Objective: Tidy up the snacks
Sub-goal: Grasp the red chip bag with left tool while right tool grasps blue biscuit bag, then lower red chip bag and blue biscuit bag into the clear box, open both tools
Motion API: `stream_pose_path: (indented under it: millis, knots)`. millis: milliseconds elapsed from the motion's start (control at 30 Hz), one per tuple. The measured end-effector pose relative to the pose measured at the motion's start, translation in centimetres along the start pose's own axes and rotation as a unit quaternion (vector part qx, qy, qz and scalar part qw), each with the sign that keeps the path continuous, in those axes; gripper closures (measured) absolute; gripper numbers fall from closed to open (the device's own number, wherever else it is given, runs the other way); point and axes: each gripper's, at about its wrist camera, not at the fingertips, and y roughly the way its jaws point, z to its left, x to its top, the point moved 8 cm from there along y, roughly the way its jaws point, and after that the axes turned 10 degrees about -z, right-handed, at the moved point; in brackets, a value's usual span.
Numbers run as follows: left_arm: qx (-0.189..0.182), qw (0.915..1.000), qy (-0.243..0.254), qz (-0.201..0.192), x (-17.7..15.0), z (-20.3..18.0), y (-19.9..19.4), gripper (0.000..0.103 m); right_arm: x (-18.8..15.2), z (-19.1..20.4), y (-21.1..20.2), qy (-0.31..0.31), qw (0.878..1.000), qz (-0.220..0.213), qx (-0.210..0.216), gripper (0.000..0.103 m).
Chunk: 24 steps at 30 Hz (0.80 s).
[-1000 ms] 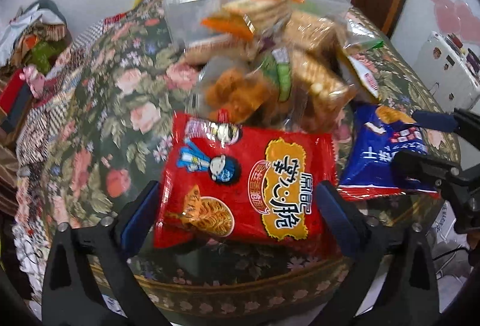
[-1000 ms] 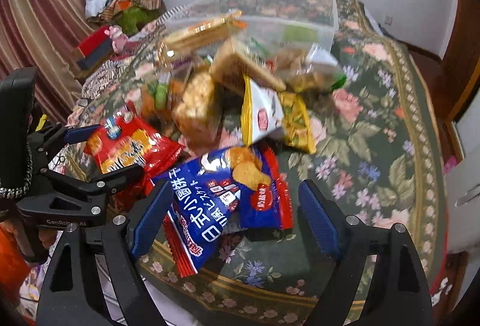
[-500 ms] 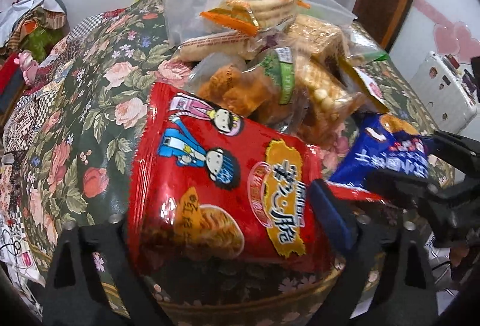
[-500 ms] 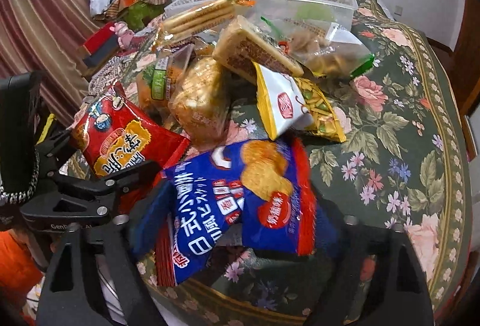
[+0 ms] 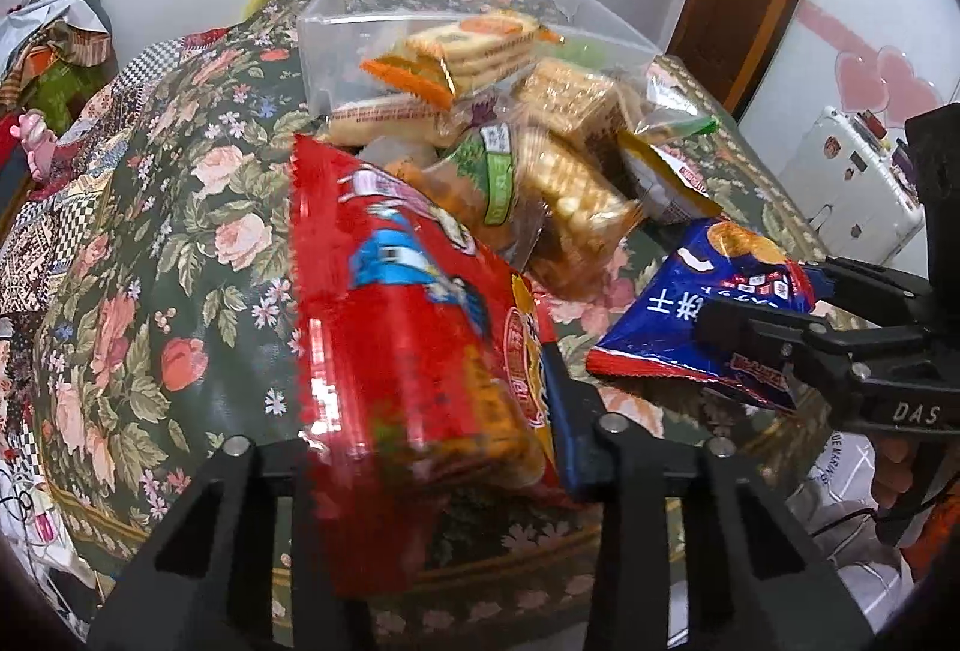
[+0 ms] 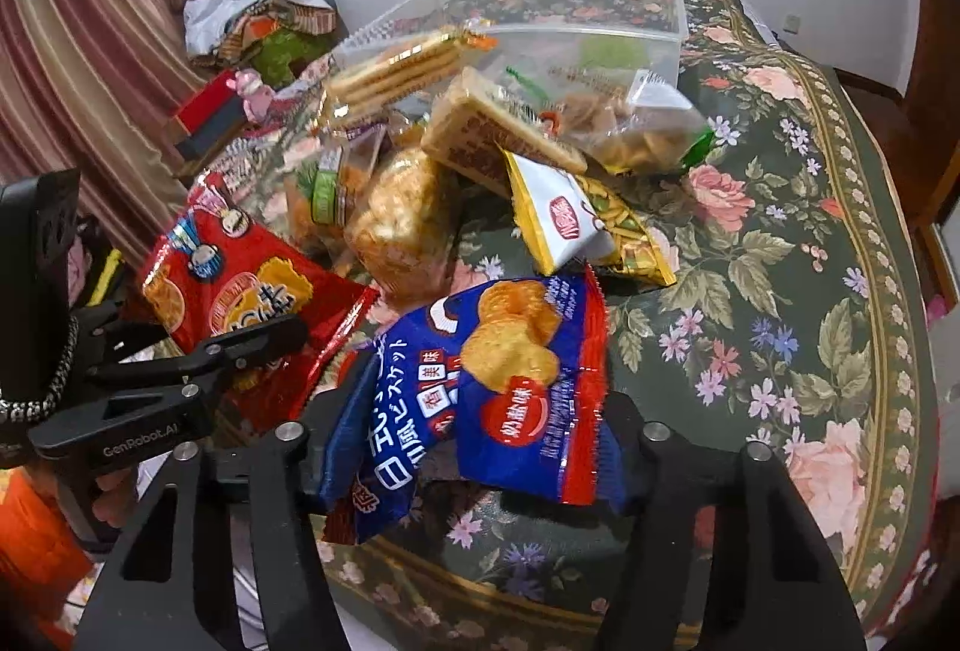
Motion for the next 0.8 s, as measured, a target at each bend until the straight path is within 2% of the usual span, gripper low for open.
stream_pose_path:
  millis: [33, 133, 467, 800]
  knots:
    - [-0.002, 1.0000, 0.000, -0.003, 0.2, -0.1, -0.3, 0.072, 0.2, -0.1, -0.3, 0.000, 1.000, -0.005, -0.003, 0.052]
    - [-0.005, 0.9999, -0.002, -0.013, 0.8, -0.4, -1.1, 0.076, 0.5, -0.3, -0.8, 0.006, 1.000, -0.011, 0.003, 0.060]
    - [0.006, 0.9982, 0.000, -0.060, 3.4, -0.4, -4.3, 0.076, 1.1, -0.8, -1.8, 0.013, 0.999, -0.031, 0.007, 0.066]
    - [0.015, 0.9948, -0.008, -0.101, 7.0, 1.0, -6.2, 0.076, 5.0, 0.2, -4.9, -0.001, 0.996, -0.091, 0.011, 0.067]
